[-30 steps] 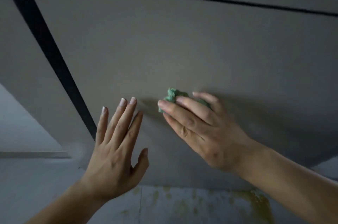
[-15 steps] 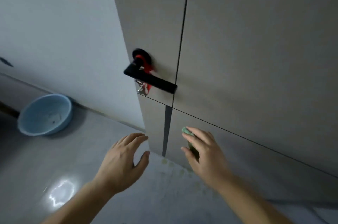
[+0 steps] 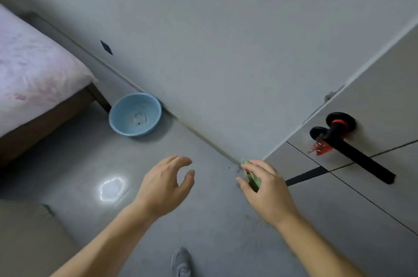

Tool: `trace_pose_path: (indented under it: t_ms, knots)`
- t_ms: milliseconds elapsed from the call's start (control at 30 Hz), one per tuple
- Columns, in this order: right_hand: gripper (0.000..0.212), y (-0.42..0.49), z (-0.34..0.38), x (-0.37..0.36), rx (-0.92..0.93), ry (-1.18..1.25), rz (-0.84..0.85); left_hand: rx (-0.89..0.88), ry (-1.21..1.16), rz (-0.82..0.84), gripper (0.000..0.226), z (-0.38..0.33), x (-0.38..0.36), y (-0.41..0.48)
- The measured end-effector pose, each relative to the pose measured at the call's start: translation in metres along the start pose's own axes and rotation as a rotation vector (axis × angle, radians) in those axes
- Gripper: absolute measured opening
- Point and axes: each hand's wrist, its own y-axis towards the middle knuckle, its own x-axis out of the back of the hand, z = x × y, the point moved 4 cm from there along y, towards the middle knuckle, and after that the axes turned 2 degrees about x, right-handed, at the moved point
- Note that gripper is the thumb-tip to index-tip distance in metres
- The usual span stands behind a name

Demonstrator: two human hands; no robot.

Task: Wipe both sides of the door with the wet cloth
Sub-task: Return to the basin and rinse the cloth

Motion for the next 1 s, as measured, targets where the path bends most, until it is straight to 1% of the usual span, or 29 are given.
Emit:
trace_pose_path:
  t_ms: [233, 267, 367, 400, 500, 533, 633, 733, 800, 867, 1000]
  knots:
    - [0.028, 0.085, 0.066, -0.092, -0.006, 0.040, 0.047, 0.103, -0.008, 0.007, 0.070, 0.114, 0.048, 0.051]
    - [0.028, 0.098, 0.073, -0.102, -0.007, 0.036, 0.061, 0.115, -0.008, 0.007, 0.068, 0.127, 0.053, 0.060]
    - [0.028, 0.142, 0.093, -0.132, 0.001, 0.024, 0.112, 0.177, -0.010, 0.019, 0.050, 0.161, 0.070, 0.090]
    - [0.028, 0.159, 0.099, -0.142, 0.006, 0.029, 0.122, 0.194, -0.012, 0.016, 0.049, 0.172, 0.075, 0.102]
    - [0.027, 0.215, 0.115, -0.173, 0.012, 0.045, 0.143, 0.224, -0.036, 0.015, 0.069, 0.207, 0.095, 0.142]
    - [0.027, 0.236, 0.118, -0.186, 0.015, 0.050, 0.150, 0.234, -0.039, 0.004, 0.072, 0.222, 0.101, 0.157]
    - [0.026, 0.300, 0.124, -0.235, -0.008, 0.070, 0.199, 0.313, -0.051, -0.029, 0.067, 0.271, 0.120, 0.202]
    - [0.026, 0.364, 0.127, -0.290, -0.031, 0.072, 0.271, 0.372, -0.026, -0.018, 0.044, 0.326, 0.130, 0.252]
    - [0.027, 0.403, 0.127, -0.329, -0.028, 0.052, 0.328, 0.383, -0.005, -0.009, 0.037, 0.365, 0.132, 0.288]
    - [0.028, 0.435, 0.122, -0.364, -0.038, 0.031, 0.355, 0.378, 0.011, 0.034, 0.037, 0.399, 0.128, 0.322]
    - [0.029, 0.482, 0.113, -0.427, -0.096, 0.010, 0.375, 0.356, 0.011, 0.091, 0.046, 0.459, 0.114, 0.383]
